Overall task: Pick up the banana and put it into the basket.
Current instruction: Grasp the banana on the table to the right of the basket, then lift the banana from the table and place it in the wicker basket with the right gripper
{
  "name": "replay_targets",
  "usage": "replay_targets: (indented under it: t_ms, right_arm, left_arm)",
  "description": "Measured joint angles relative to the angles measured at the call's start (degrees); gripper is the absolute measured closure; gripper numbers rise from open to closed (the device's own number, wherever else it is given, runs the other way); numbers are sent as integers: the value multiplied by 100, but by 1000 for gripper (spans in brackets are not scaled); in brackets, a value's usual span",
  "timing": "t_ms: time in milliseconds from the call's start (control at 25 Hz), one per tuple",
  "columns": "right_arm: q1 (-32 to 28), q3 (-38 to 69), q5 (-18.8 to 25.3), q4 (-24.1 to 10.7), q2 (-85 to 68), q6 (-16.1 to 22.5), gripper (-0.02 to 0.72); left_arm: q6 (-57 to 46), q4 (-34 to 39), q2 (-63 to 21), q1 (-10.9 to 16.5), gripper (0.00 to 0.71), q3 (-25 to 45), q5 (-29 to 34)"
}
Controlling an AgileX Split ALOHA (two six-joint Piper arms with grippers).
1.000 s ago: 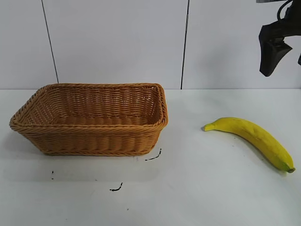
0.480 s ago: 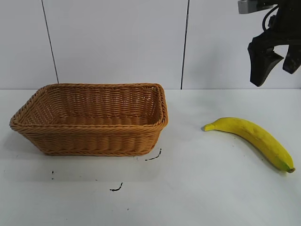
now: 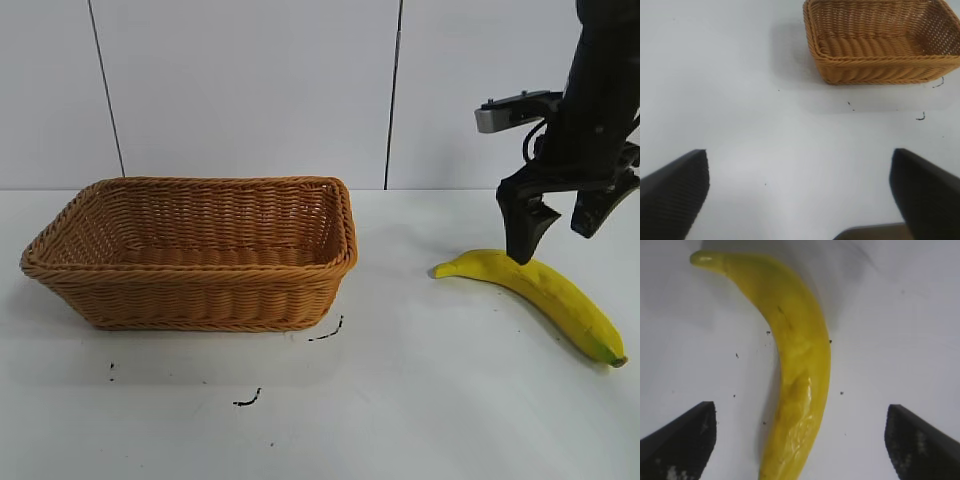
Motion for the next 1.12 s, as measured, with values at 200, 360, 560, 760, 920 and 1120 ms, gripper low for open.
replay_targets:
  t_ms: [200,360,560,760,920,1120]
  right_arm:
    - [0,0,-69,0,93,21,54]
    - [0,0,-146,-19,93,109,356]
    - [0,0,-140,-30,73,201,386]
    - [0,-156,46,-35,-200,206,386]
    - [0,-814,769,-41,-597,201,386]
    - [0,-1965,1781,51,-722,201,386]
  left_arm:
    - [0,0,0,0,15,0,0]
    - [0,0,0,0,15,0,0]
    - [0,0,0,0,15,0,0]
    - [0,0,0,0,15,0,0]
    - [0,0,0,0,15,0,0]
    - [0,0,0,0,15,0,0]
